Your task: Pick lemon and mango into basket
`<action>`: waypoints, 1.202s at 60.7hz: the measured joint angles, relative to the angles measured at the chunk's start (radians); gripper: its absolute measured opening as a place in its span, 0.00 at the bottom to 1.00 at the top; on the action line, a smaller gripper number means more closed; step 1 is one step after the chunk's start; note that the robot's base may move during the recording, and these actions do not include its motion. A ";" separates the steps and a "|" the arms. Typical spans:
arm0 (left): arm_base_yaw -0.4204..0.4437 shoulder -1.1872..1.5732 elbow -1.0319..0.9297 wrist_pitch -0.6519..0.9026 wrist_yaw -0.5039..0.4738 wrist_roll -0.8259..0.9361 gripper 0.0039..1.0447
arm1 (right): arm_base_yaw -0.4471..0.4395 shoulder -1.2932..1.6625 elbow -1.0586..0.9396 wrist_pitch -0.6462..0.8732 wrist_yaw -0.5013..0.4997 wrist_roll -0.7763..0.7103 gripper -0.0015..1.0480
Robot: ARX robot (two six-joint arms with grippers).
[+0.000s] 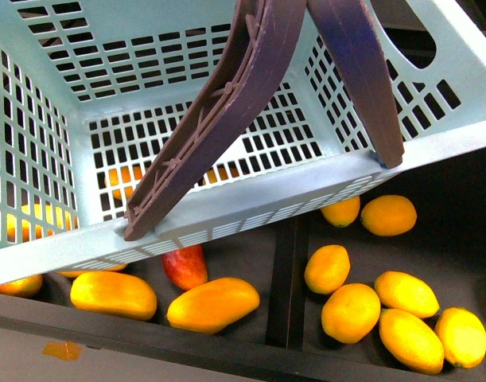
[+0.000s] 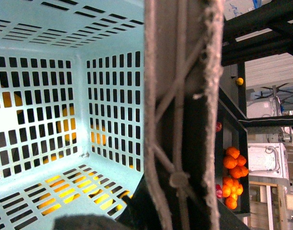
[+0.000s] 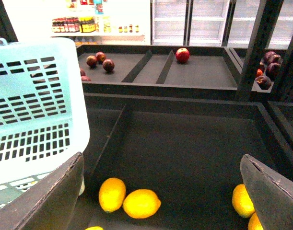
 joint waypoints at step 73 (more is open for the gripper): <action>0.000 -0.002 -0.002 0.000 -0.002 -0.003 0.04 | 0.058 2.139 0.925 0.116 0.056 1.013 0.92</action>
